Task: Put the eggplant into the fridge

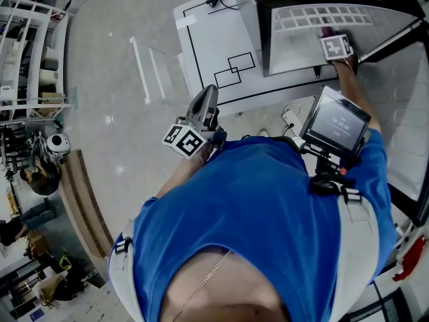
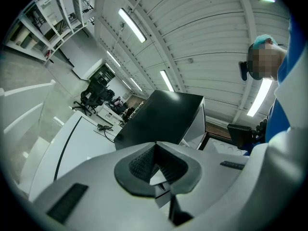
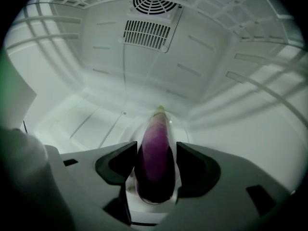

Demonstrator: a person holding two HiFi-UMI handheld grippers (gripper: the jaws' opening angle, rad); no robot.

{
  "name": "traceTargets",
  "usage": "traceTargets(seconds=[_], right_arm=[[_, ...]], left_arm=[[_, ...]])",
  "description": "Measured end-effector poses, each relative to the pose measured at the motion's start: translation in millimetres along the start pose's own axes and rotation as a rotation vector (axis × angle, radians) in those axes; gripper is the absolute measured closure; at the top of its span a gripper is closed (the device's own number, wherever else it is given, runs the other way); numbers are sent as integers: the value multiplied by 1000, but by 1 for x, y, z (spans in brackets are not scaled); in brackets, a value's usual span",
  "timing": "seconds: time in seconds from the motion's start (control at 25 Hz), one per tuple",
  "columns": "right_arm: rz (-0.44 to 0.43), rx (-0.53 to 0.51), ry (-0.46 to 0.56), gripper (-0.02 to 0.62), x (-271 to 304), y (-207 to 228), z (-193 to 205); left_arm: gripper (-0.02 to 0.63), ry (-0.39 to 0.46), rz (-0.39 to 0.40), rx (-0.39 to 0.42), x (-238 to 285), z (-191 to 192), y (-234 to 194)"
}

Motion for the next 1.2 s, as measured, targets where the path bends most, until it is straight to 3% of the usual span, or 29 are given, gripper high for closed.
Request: traceTargets(seconds=[0.32, 0.48, 1.2], right_arm=[[35, 19, -7, 361, -6, 6, 5], [33, 28, -3, 327, -4, 8, 6], [72, 83, 73, 328, -15, 13, 9]], left_arm=[[597, 0, 2, 21, -1, -3, -1], [597, -2, 3, 8, 0, -2, -1], [597, -20, 41, 10, 12, 5, -7]])
Point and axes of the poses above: the fingertips, and each gripper's own axes: x forward along the fingers, y to its right, z out of its underside, the point moved 9 cm from there along -x, backward along the fingers, and after that the axes turned 8 degrees about -x, right-handed, at the moved point
